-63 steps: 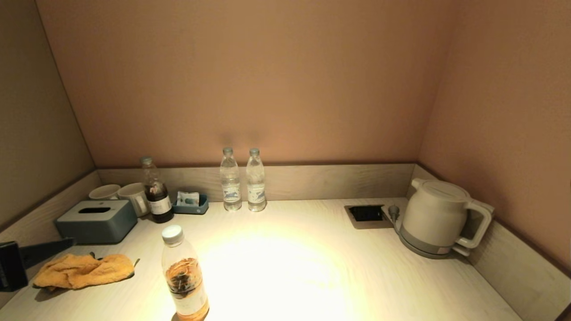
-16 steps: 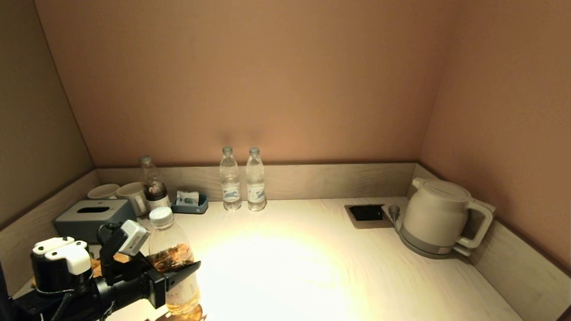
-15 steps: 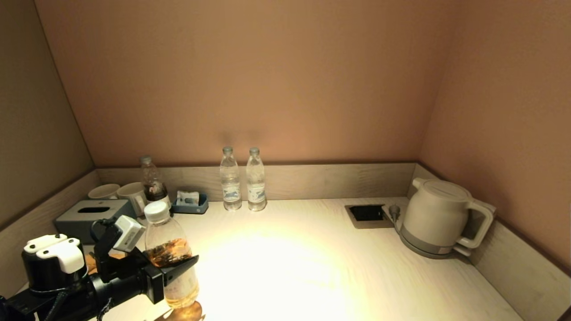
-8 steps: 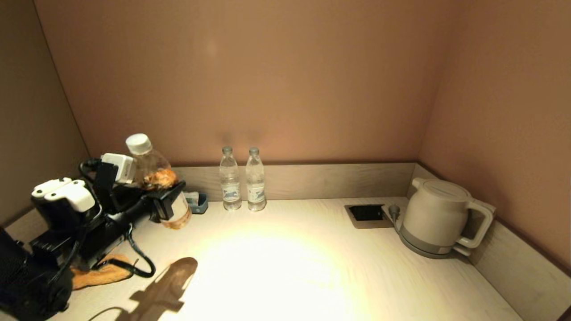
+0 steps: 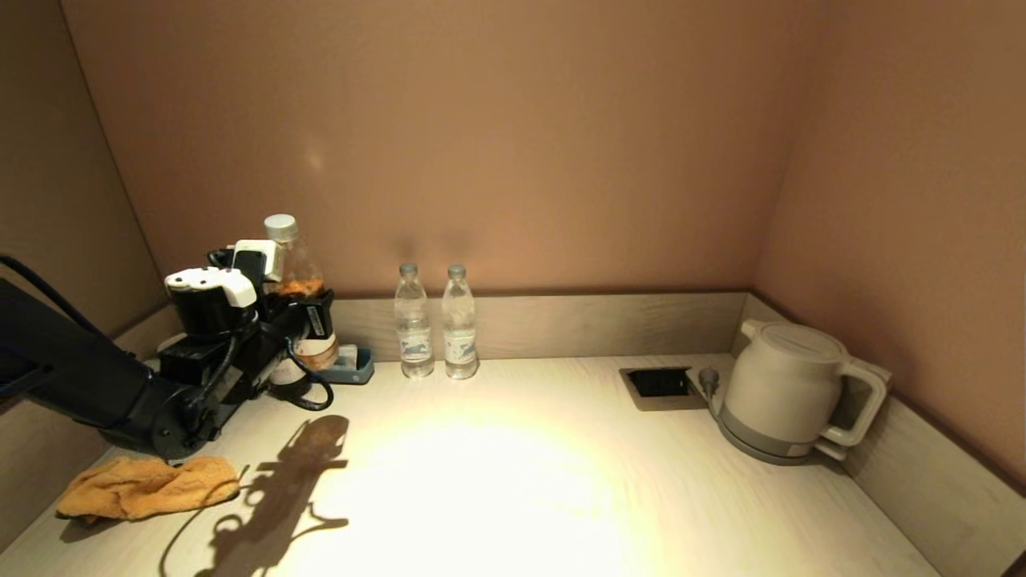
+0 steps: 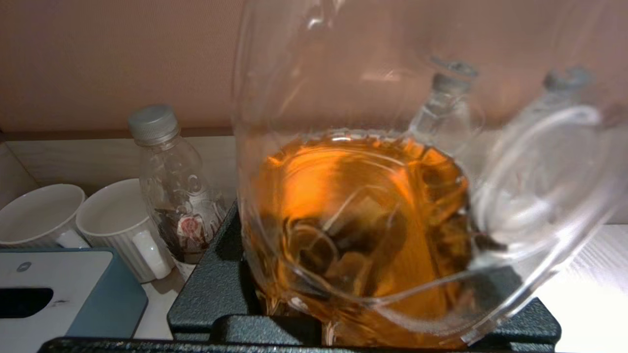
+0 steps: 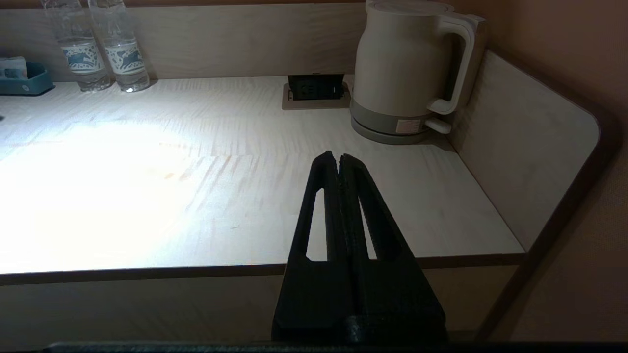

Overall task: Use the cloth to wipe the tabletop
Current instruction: Place the bottle at the back of the table

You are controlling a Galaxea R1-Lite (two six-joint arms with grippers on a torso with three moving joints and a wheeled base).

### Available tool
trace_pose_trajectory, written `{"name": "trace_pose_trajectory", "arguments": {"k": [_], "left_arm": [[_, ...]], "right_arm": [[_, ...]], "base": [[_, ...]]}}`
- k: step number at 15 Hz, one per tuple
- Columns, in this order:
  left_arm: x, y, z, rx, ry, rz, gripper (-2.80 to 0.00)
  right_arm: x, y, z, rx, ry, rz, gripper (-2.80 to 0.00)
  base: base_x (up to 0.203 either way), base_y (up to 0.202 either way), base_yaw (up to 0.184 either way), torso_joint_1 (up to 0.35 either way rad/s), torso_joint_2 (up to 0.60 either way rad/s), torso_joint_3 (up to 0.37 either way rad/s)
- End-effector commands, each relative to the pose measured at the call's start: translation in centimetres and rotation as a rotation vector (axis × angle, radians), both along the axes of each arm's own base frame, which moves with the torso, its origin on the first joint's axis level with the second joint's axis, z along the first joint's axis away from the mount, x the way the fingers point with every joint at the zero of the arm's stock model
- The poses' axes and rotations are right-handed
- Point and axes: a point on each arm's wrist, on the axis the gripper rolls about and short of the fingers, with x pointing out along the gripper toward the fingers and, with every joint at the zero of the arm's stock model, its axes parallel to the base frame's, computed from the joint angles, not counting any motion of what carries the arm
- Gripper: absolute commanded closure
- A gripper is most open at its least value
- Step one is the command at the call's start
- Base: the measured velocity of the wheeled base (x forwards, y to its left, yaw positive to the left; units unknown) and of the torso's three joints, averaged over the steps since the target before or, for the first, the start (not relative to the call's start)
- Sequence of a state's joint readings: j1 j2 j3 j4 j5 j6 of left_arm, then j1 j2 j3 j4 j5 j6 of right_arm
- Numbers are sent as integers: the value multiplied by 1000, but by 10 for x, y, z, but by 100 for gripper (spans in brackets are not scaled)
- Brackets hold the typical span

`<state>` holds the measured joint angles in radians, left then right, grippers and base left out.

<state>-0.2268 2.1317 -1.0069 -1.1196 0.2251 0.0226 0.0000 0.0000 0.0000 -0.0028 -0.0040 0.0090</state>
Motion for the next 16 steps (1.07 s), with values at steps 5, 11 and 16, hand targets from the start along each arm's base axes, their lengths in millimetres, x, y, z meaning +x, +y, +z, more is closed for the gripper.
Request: {"name": "trace_pose_trajectory", "arguments": {"k": [5,11,16], "left_arm": [[43,-9,-47,15,75,-3,0],[55,-20,-75,27,162,-14,0],[57,-25,-92,28,194,-26,0]], "right_arm": [[0,0,0,0,0,-1,0],[0,0,0,0,0,-1,0],[0,0,0,0,0,-1,0]], "base": [[0,0,0,0,0,0],[0,0,0,0,0,0],[0,0,0,0,0,0]]}}
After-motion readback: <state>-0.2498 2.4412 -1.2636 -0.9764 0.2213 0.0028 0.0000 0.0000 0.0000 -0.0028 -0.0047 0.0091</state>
